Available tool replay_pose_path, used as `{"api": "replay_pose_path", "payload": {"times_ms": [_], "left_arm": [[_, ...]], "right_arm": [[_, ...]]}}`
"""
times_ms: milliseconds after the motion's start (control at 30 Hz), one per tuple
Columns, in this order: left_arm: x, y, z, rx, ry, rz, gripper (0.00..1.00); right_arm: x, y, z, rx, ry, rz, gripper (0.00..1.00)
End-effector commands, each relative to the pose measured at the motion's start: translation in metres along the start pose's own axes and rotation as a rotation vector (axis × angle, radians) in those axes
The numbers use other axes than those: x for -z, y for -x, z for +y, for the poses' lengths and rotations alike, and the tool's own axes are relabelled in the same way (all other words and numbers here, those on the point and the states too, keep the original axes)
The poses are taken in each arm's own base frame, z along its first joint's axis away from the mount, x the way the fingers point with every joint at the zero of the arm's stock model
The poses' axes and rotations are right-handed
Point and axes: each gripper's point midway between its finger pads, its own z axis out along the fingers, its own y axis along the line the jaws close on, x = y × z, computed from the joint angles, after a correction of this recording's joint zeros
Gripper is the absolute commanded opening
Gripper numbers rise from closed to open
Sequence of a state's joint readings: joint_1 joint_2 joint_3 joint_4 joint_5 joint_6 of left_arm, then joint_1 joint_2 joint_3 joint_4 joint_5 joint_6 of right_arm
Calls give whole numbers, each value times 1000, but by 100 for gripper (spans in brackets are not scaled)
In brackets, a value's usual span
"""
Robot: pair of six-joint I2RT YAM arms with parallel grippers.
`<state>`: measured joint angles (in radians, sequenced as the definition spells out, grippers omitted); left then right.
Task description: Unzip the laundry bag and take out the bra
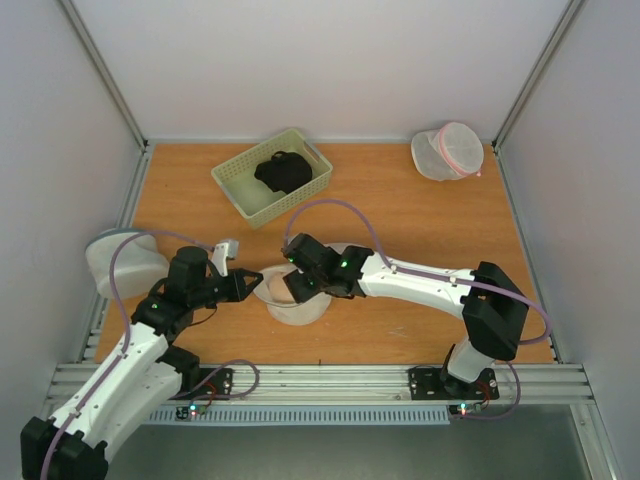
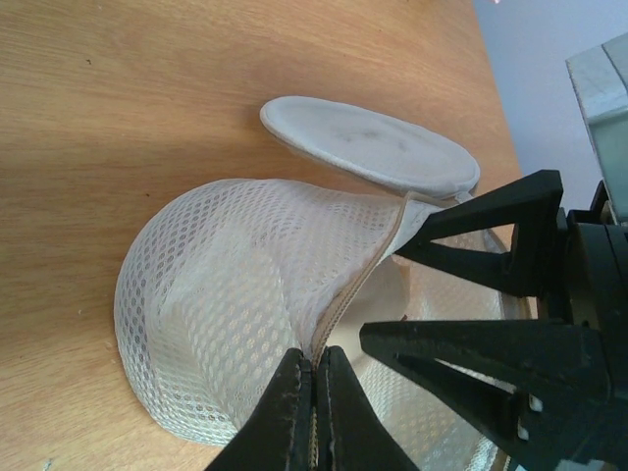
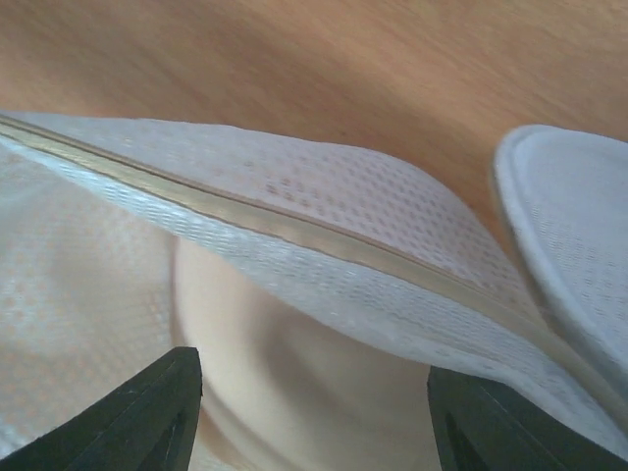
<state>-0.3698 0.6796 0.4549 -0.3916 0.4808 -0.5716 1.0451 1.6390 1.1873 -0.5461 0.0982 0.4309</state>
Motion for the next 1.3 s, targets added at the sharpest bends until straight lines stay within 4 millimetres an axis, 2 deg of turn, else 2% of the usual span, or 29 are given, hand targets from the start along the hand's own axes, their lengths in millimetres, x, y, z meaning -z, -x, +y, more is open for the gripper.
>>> {"api": "replay_pose_path", "payload": {"times_ms": [0, 100, 167, 233, 333, 500, 667, 800, 933, 1000, 1167, 1267], "left_arm": [[-1, 5, -2, -21, -17, -38, 1], [-1, 5, -2, -19, -15, -35, 1], [-1, 5, -2, -21, -15, -35, 1], [-1, 5, -2, -20, -15, -34, 1], [-1, 5, -2, -19, -15, -34, 1], [-2, 5, -1, -17, -12, -33, 1], [-2, 5, -1, -18, -12, -33, 1], [-2, 5, -1, -16, -12, -33, 1], [-2, 5, 0, -17, -9, -34, 1], [-2, 5, 1, -16, -4, -35, 1], [-2, 5, 2, -14, 2, -35, 1], [-2, 5, 2, -12, 2, -35, 1]], "right_arm": [[-7, -5, -17, 17, -93, 17, 66], [-16, -11, -5, 29, -50, 42, 73], [-20, -13, -5, 38, -63, 53, 89], [-25, -16, -6, 51, -70, 66, 89], [-24, -15, -5, 54, -63, 59, 77], [-16, -5, 0, 72, -57, 28, 38], [-14, -3, -1, 86, -67, 21, 3], [2, 13, 6, 117, -46, -21, 1], [31, 30, 34, 230, 79, -86, 1], [46, 31, 37, 277, 113, -118, 1], [69, 20, 45, 368, 199, -134, 1], [91, 25, 52, 402, 264, -199, 1]]}}
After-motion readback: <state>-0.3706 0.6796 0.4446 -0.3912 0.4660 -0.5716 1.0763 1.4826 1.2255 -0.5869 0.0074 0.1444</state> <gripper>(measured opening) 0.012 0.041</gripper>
